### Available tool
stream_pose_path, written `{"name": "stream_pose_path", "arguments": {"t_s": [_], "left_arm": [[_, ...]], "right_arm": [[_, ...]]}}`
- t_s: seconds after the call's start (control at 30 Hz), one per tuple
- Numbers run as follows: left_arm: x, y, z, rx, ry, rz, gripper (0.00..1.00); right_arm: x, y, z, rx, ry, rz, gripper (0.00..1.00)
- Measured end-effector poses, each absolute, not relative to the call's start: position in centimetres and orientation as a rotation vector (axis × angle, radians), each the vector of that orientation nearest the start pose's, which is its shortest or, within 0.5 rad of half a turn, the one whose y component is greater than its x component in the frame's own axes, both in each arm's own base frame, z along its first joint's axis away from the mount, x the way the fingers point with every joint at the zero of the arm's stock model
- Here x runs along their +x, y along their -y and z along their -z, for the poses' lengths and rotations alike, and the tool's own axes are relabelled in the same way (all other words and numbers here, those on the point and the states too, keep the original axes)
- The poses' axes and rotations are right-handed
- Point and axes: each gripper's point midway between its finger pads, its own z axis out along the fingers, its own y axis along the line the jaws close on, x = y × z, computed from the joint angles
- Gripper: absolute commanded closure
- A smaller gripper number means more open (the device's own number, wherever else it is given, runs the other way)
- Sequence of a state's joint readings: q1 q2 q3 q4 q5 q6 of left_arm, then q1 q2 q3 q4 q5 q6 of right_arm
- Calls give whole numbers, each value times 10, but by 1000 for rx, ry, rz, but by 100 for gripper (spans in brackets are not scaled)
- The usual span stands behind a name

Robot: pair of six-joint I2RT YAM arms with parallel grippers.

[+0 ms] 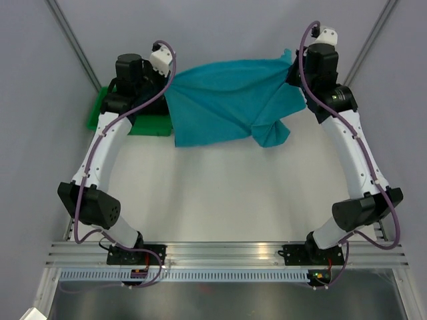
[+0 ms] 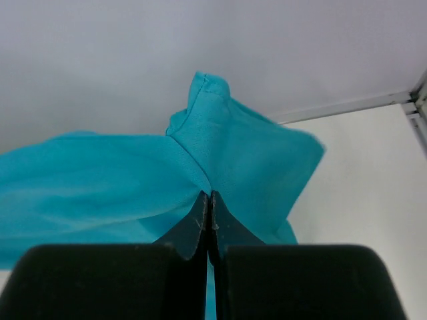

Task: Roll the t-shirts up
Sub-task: Flatten the tshirt

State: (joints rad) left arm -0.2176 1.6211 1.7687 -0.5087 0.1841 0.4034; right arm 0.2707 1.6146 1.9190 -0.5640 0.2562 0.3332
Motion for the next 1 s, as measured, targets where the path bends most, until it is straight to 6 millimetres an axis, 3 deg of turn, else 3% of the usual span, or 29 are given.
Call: {"name": "stream_pose_path", "arguments": {"t_s": [0.03,0.1,0.17,0.27,0.33,0.4,0.5,0.53,0.63,0.7,0.73,0.83,0.9,0.93,1.0], "left_arm": [[472,121,-361,693,-1757,51,98],[469,122,-366,687,-1736,58,98],[463,124,-345,705,-1759,83,98],[448,126,-278,752,-1878,136,98],[428,126,-214,794,-1994,178,98],[396,120,-146,853,-2131,214,98],[346,109,-74,973,-2273,247,78],[330,105,-56,1020,-2305,250,59],[294,94,-33,1160,-2328,244,39],[281,89,-36,1237,-2301,235,36],[280,89,-43,1262,-2274,224,33],[284,92,-67,1281,-2190,209,33],[296,96,-85,1262,-2154,204,36],[304,99,-94,1238,-2148,206,40],[325,107,-110,1192,-2138,213,44]], "right_arm": [[461,-93,-413,241,-1796,-176,100],[448,-86,-411,247,-1781,-156,100],[425,-79,-383,250,-1827,-125,100],[393,-70,-314,256,-1944,-86,100],[372,-69,-260,267,-2032,-77,100],[349,-72,-205,265,-2136,-72,97],[305,-89,-120,246,-2319,-92,60],[288,-95,-94,233,-2384,-101,49],[242,-99,-46,212,-2527,-102,33],[228,-96,-43,226,-2544,-108,26],[227,-95,-50,240,-2522,-120,18],[237,-95,-87,278,-2382,-193,18],[244,-95,-108,291,-2308,-221,26],[247,-95,-115,294,-2286,-227,45],[256,-89,-118,310,-2279,-206,63]]}}
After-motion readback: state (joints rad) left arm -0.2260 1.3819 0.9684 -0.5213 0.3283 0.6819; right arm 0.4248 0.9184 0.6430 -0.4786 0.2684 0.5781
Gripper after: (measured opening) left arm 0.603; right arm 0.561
